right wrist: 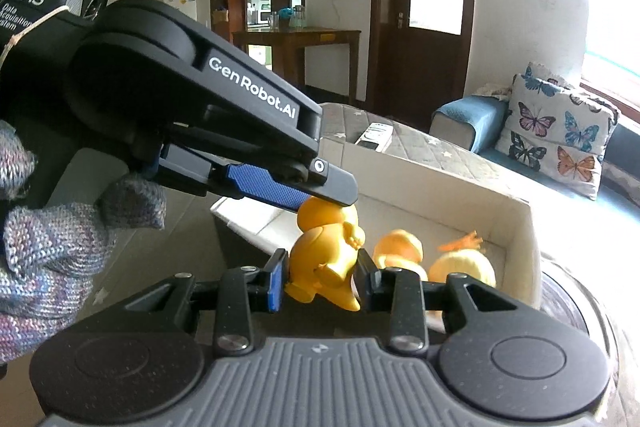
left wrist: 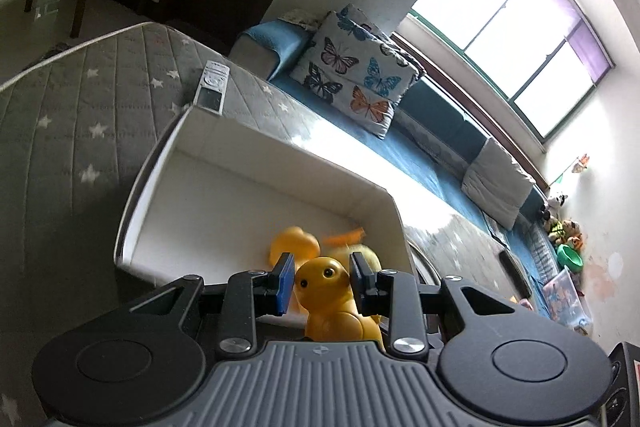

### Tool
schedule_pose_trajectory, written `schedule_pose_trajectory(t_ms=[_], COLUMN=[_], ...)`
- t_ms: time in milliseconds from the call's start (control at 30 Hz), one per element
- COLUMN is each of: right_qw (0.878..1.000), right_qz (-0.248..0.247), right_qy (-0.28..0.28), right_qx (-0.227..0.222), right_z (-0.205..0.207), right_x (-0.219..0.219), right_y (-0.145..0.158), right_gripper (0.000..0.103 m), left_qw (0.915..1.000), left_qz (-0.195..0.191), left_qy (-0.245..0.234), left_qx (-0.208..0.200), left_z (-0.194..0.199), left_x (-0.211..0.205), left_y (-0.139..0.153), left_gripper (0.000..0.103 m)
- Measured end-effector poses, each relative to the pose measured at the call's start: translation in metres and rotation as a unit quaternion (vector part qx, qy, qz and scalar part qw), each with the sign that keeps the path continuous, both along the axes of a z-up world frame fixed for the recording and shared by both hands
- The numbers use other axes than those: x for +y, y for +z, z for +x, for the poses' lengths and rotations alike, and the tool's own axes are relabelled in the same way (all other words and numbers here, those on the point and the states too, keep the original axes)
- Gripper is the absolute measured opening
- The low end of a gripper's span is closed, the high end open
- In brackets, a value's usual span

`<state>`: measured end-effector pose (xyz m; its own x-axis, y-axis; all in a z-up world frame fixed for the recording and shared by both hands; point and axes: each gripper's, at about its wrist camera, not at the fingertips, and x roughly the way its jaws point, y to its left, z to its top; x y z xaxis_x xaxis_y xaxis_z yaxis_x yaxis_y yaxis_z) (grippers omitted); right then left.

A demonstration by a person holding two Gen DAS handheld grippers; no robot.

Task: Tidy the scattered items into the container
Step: 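Lift the yellow duck with the right tool and lower it into the box, then open the right tool to release the yellow duck and withdraw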

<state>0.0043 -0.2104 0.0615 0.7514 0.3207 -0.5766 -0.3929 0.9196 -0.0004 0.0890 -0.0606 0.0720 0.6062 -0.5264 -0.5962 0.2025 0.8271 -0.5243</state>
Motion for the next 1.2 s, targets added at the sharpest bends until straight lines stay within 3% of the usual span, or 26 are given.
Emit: schedule_pose_trajectory(t_ms=[300, 633, 933, 1200], right_qw=[0.998, 0.993, 0.993, 0.997], right_qz=[0.006, -0.011, -0.014, -0.014], right_qy=[0.013, 0.024, 0.023, 0.019], right_qx=[0.064, 0.113, 0.111, 0.078], right_z=[0.069, 0.102, 0.096, 0.08], right_x=[0.0, 0.006, 0.008, 0.004], right_y=[-0.022, -0.041, -0.038, -0.022], right_gripper=[0.034, 0.035, 0.036, 0.037], left_qw=[0.9985, 0.9949, 0.9939, 0.9967], left_qz=[0.005, 0.001, 0.005, 0.018], left_qy=[0.014, 0.019, 0.014, 0.007], left_qx=[0.053, 0.099, 0.11, 0.078], left_z=[0.059, 0.089, 0.089, 0.074], left_x=[0.004, 0.012, 0.013, 0.01], left_y=[-0.03, -0.062, -0.07, -0.054], left_gripper=[0.032, 0.03, 0.03, 0.03])
